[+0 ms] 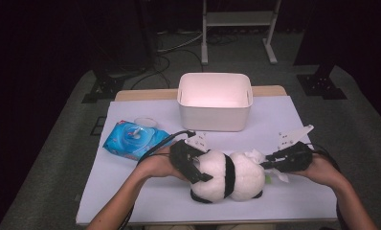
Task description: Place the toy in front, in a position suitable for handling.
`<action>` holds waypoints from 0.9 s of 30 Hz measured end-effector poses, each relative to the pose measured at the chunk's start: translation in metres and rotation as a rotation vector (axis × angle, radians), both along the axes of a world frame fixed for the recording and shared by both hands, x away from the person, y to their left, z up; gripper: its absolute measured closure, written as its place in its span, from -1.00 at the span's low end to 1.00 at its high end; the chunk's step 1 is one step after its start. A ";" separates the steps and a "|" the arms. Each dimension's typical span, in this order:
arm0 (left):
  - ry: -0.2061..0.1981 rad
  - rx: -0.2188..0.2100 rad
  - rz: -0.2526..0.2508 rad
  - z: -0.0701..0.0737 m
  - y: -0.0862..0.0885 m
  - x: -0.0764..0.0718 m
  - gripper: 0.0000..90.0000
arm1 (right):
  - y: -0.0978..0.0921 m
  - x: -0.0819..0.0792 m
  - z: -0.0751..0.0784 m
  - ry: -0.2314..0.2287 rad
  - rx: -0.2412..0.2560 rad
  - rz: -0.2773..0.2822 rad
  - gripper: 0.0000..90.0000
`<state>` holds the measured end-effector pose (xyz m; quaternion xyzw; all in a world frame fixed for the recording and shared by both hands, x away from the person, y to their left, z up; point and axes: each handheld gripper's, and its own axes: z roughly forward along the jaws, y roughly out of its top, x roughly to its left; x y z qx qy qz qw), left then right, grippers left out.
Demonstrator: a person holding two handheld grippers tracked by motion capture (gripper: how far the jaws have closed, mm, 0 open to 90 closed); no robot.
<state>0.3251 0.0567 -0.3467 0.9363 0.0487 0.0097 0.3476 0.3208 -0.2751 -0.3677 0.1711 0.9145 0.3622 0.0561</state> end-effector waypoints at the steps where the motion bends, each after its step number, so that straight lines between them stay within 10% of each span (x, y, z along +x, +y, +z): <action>1: -0.002 -0.002 -0.002 0.000 -0.001 -0.001 -0.65 | 0.003 0.000 0.002 -0.004 -0.004 0.005 0.69; 21: -0.059 0.057 -0.016 0.004 -0.014 -0.011 -0.65 | 0.087 0.007 0.023 -0.031 -0.061 0.184 0.69; 27: -0.039 0.016 -0.011 0.001 -0.009 -0.008 -0.65 | 0.081 0.007 0.025 -0.036 -0.048 0.175 0.69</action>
